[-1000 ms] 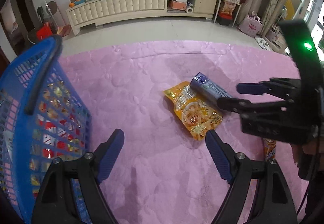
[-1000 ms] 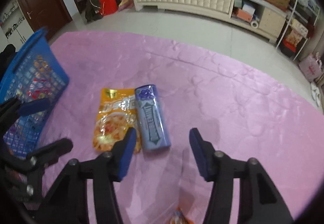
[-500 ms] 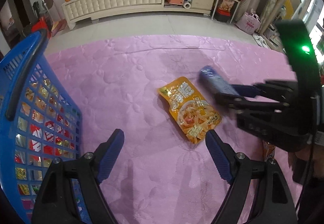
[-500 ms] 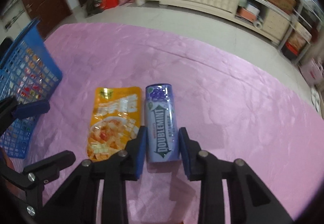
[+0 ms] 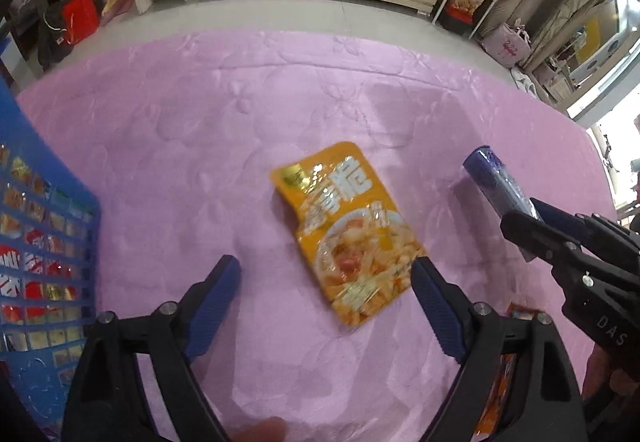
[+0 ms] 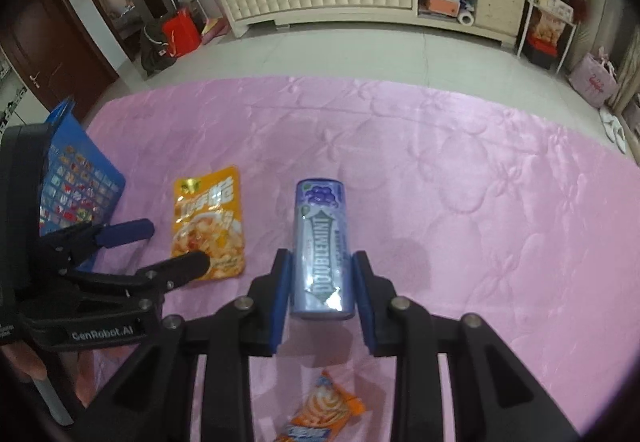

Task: Organize snacks
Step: 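Grasp the yellow-orange snack pouch with the left tool while the right tool holds the bottle, then carry the pouch and the gum bottle over the blue basket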

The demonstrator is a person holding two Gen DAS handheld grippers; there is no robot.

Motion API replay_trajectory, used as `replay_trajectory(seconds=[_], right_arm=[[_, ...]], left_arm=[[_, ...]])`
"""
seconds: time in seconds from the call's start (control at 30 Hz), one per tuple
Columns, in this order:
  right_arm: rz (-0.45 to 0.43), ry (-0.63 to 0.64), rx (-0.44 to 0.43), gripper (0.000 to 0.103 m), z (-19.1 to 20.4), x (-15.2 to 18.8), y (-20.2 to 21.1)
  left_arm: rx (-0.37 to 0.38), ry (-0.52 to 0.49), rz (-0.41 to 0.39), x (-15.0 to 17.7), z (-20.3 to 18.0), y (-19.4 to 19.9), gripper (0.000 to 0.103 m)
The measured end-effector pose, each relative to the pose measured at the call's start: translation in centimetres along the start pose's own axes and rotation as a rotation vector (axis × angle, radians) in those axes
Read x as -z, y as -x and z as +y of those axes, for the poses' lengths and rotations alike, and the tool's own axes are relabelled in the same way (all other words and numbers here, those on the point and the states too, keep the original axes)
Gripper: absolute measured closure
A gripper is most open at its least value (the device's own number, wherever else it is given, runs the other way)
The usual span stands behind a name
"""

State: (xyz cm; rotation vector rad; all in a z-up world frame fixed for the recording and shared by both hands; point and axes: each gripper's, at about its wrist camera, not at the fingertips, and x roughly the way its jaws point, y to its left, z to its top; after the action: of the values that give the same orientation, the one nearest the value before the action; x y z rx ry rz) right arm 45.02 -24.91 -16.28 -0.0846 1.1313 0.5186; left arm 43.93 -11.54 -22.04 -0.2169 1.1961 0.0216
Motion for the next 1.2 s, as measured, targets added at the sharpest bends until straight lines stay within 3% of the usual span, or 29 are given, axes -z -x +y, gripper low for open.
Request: replay_trajectory(seconds=[0.17, 0.3, 0.47, 0.7, 0.73, 0.77, 0.83, 1.0, 1.07, 1.2], right_arm=[[0.031, -0.033, -0.041, 0.068, -0.3, -0.1, -1.3], [0.047, -0.065, -0.058, 0.068, -1.2, 0.0, -1.7], [0.027, -0.084, -0.035, 0.068, -2.0, -0.2, -0.9], [0.022, -0.084, -0.053, 0.068, -1.8, -0.1, -0.8], [0.021, -0.083, -0.055, 0.068, -1.9, -0.1, -0.6], [0.020, -0.082, -0.057, 0.068, -2.0, -0.1, -0.5], [0.013, -0.079, -0.063, 0.068, -1.9, -0.1, -0.3], [0.001, -0.067, -0.077, 0.068, -1.5, -0.1, 0.4], [0.004, -0.058, -0.079, 0.068, -1.1, 0.0, 0.4], [0.017, -0.054, -0.083, 0.068, -0.7, 0.3, 0.0]], left_arm=[[0.001, 0.013, 0.015, -1.0, -1.1, -0.5, 0.014], [-0.052, 0.017, 0.036, -1.8, -1.6, -1.0, 0.014], [-0.148, -0.018, 0.064, -2.6, -3.2, -2.3, 0.005], [-0.165, -0.017, 0.108, -3.0, -3.7, -2.7, 0.003], [-0.161, -0.022, 0.108, -3.1, -3.9, -2.7, 0.010], [-0.155, -0.044, 0.100, -3.1, -4.2, -2.4, 0.024], [-0.144, -0.080, 0.096, -2.8, -4.5, -1.6, 0.042], [-0.129, -0.108, 0.112, -2.5, -4.2, -1.4, 0.053], [-0.125, -0.123, 0.111, -2.4, -3.8, -1.0, 0.074], [-0.105, -0.129, 0.111, -2.4, -3.2, -0.9, 0.085]])
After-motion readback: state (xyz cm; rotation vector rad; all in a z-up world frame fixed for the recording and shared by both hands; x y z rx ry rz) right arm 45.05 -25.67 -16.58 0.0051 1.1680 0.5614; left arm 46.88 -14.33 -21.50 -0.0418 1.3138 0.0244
